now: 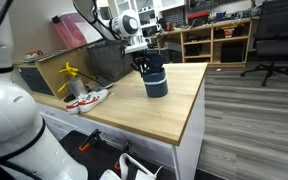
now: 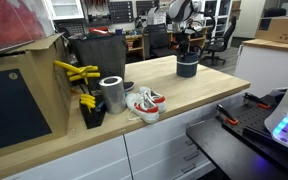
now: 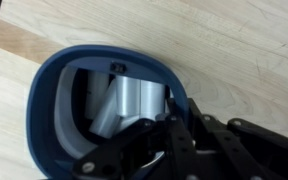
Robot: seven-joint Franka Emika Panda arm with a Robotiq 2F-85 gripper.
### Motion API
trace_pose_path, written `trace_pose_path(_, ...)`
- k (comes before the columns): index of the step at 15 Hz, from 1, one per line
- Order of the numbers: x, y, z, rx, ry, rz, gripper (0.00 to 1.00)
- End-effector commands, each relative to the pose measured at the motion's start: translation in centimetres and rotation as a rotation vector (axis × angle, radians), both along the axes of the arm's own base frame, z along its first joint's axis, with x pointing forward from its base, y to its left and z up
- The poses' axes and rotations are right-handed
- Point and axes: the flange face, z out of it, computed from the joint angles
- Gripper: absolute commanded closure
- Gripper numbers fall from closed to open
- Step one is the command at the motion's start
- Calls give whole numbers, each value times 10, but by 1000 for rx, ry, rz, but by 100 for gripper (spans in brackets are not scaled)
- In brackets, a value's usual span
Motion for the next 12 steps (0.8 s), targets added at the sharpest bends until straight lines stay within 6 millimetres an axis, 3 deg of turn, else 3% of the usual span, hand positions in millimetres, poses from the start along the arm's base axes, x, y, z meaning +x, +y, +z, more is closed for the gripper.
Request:
trace_pose_path(1,-10,-3,6,-2,-6,36,97)
trace_pose_path(11,-12,-7,-1,-33,-17,52,97)
trace_pose_path(12,-12,-6,-1,-33,-18,53,82)
